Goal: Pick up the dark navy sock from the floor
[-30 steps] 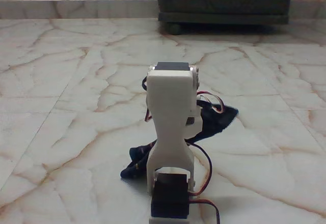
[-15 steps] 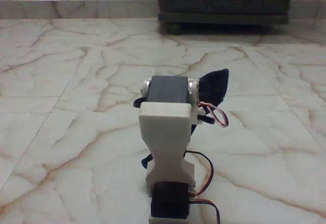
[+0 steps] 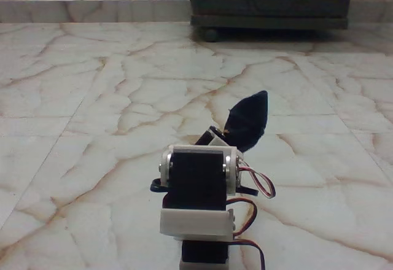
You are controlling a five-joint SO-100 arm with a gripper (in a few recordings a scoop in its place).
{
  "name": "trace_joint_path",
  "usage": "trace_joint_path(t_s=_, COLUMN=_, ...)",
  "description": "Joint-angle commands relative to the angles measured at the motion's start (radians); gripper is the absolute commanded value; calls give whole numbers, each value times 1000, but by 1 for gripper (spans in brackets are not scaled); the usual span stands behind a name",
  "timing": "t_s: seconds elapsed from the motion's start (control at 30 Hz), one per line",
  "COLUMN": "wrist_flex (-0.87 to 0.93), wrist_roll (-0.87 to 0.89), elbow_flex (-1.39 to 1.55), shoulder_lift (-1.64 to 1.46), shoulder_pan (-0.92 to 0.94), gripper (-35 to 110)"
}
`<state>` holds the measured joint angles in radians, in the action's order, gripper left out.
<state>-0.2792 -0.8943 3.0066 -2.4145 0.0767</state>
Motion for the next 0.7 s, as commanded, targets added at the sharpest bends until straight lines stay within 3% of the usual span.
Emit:
trace_joint_path(t_s=0.0, wrist_flex=-31, wrist_roll=-63, elbow_flex=14, shoulder_lift=-38, shoulder_pan=-5, gripper=0)
trace_joint_path(t_s=0.4, wrist_flex=-155, wrist_roll=-565, elbow_flex=75, shoulder_lift=-38, shoulder_pan=9, gripper=0)
trace_joint_path(t_s=0.67, wrist_flex=-218, wrist_roll=-621, elbow_flex=75, shoulder_lift=-35, shoulder_pan=14, gripper=0)
